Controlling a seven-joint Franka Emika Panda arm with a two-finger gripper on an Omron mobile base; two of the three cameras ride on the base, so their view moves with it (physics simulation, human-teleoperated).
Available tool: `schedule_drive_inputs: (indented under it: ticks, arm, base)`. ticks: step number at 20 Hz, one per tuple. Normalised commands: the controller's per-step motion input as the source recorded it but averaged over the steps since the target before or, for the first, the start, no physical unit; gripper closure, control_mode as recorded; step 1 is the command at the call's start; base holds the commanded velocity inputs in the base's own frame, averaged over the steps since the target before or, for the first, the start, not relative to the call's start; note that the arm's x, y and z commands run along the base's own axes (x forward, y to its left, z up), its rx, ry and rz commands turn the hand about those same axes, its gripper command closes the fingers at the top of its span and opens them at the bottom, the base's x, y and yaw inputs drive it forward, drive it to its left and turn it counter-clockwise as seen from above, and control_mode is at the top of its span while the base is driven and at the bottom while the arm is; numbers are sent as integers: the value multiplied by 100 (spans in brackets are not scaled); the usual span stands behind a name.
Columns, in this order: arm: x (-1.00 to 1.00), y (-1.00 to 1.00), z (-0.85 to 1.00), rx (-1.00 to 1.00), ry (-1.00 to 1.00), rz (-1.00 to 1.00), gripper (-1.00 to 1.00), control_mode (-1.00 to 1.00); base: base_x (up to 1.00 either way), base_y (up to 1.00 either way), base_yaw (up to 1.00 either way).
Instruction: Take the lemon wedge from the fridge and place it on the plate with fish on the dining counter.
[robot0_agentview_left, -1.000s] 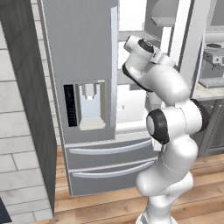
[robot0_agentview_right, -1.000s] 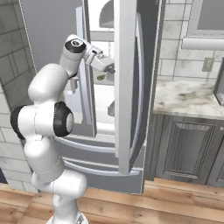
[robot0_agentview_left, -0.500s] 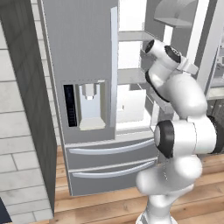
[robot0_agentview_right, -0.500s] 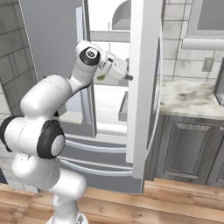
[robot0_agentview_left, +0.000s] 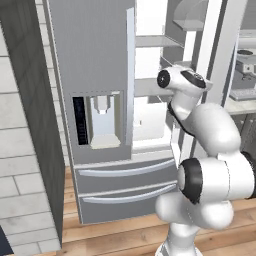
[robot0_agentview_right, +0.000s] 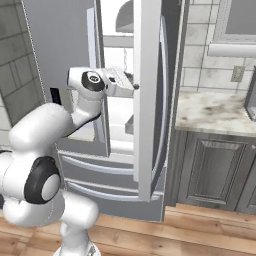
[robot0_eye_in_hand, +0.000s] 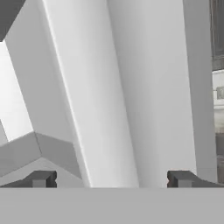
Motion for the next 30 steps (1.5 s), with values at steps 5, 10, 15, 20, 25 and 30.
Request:
schedule_drive_inputs:
  ticks: [5,10,15,20,25,30]
  arm:
    - [-84,60,82,1,12,6,-100,-100]
    - [-100,11,44,10,39,-11,-100,-100]
    - [-90,64,40,13,44,6,-100,-100]
    - [-9,100,-9,21,23,39,-100,-100]
    - [12,75,-41,28,-7,42,-100,-100]
    - [7,12,-28,20,-33,15,-100,-100]
  base:
    - [0,0,0]
    - [0,0,0]
    - [0,0,0]
    - [0,0,0]
    - [0,0,0]
    - [0,0,0]
